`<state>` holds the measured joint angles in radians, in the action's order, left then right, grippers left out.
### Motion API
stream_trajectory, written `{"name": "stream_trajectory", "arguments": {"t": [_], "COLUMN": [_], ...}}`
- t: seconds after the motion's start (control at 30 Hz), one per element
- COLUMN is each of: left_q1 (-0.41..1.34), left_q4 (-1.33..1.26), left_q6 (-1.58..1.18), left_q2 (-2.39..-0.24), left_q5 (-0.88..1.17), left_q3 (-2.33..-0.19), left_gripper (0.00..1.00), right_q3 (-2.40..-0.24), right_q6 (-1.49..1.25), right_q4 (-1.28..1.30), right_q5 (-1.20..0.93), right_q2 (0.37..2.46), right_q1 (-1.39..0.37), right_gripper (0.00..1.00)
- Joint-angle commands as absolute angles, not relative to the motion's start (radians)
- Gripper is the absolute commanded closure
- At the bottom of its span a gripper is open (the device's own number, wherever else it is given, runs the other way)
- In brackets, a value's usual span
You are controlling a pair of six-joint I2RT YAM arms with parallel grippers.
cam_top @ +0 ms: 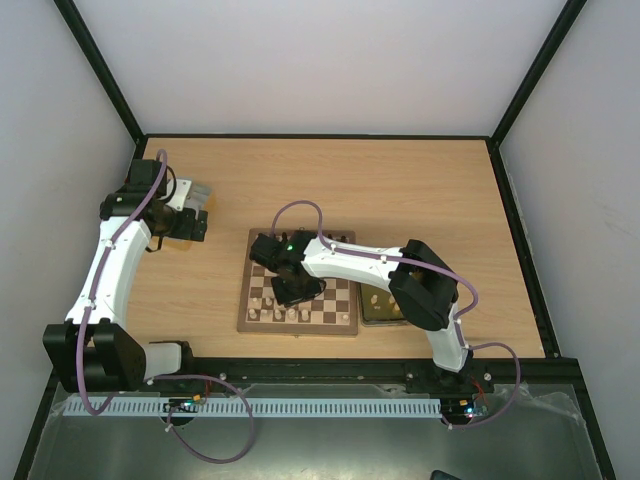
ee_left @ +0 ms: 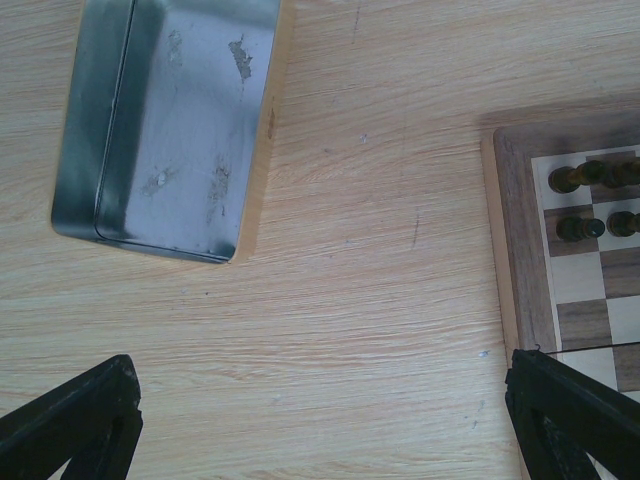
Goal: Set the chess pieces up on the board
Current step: Place the chess piece on the chessboard.
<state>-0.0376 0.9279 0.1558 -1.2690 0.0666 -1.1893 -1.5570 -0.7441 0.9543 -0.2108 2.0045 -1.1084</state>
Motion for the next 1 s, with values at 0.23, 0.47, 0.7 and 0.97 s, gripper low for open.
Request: {"name": "stream_trajectory", "arguments": {"t": [0.23,0.47,0.7,0.97], "left_q1": [-0.035,-0.035,-0.035,-0.035], "left_q4": [0.929,0.927,0.929,0.930], "left_q6": [0.150,0.151,0.149,0.149], "left_q2": [-1.254,-1.255,-1.256,-1.259], "left_q5": [0.058,0.058,0.057,0.054], "left_q3": [-1.175,-1.173,-1.175,-1.175], "left_gripper": [0.01,0.01,0.01,0.01], "right_q3": [-1.607,-1.613,-1.646,-1.662], "right_q6": [-0.730,-0.727,-0.727,-0.727], "right_q4": [0.969,0.971,0.993,1.067], "right_q5": [-0.192,-0.187,-0.145,-0.026], "right_q2": [2.010,2.014,2.018,1.929], "right_q1": [-1.118,-1.118,-1.117,-1.002], "right_gripper": [0.72,0.72,0.72,0.73]}}
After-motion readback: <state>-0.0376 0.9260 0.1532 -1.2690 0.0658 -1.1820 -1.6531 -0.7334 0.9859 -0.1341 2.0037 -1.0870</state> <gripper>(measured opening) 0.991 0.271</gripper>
